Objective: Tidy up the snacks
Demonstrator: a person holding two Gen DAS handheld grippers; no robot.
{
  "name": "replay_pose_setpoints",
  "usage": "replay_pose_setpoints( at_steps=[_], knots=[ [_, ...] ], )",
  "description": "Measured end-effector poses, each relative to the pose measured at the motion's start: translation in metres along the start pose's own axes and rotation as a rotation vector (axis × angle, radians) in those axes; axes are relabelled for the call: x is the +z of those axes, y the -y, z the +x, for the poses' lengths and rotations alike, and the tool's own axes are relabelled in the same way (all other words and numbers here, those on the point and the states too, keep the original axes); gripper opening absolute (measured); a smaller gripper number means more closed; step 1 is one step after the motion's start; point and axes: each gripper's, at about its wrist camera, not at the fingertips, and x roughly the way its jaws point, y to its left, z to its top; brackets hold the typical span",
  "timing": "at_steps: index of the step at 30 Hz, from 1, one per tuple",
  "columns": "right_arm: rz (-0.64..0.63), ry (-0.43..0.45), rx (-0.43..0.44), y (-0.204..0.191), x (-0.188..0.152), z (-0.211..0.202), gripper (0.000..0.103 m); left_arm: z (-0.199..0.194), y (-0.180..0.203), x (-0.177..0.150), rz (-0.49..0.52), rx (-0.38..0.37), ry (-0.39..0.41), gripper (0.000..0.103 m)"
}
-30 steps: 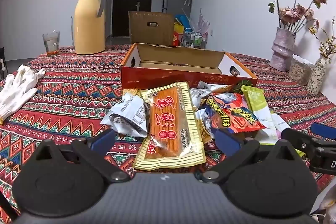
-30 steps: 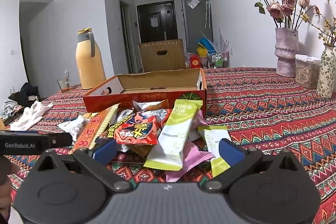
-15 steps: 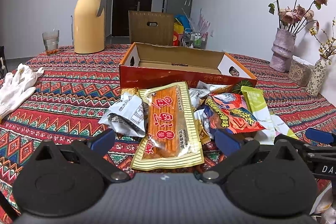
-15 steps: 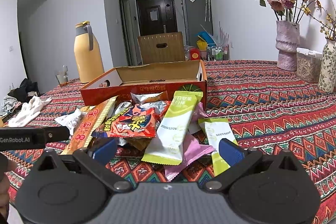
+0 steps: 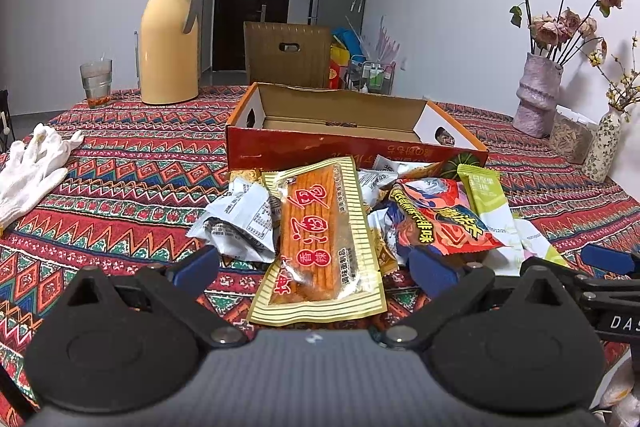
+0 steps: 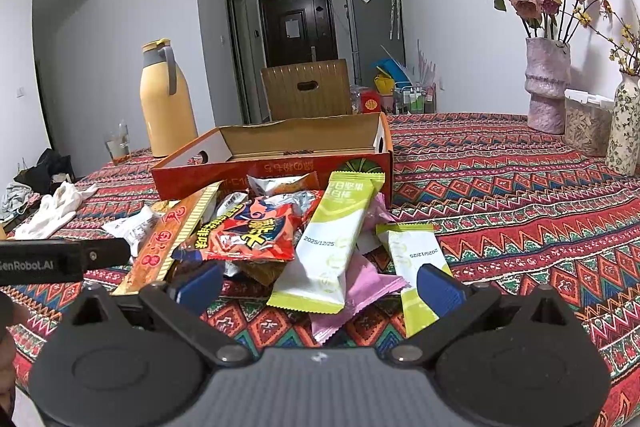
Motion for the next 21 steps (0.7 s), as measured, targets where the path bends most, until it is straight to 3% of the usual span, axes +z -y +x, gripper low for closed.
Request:
replay_pose_setpoints(
  at_steps=[21],
  knots=[
    [0.003,-0.001,-0.001,0.002,-0.0007,0.0002,0.103,0.0009,-0.0007,-0.0009,-0.003,-0.004,-0.001,0.103]
  ],
)
